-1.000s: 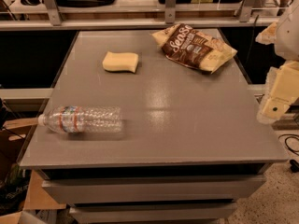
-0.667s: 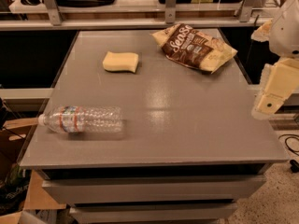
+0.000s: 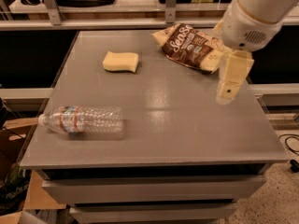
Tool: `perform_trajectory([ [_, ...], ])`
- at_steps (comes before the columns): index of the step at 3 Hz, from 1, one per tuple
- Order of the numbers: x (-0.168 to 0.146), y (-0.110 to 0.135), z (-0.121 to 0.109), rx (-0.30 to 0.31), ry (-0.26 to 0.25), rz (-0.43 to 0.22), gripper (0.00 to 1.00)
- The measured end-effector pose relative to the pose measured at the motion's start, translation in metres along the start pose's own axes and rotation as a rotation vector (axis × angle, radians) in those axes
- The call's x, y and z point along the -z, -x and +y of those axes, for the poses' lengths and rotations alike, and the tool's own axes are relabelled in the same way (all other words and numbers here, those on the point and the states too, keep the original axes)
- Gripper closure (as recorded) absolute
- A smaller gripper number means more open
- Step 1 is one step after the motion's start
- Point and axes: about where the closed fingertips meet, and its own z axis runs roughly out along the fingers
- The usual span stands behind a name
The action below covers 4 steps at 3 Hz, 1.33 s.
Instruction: Move sponge near water bottle
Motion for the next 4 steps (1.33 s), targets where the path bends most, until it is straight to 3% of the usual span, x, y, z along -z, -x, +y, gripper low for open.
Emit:
perform_trajectory([
  [1, -0.021, 0.032, -0.022, 0.064, 0.004, -0.006, 0.0],
  [3, -0.024, 0.04, -0.027, 0.063, -0.007, -0.022, 0.0],
  [4, -0.036, 0.067, -0.044, 0.082, -0.005, -0.025, 0.0],
])
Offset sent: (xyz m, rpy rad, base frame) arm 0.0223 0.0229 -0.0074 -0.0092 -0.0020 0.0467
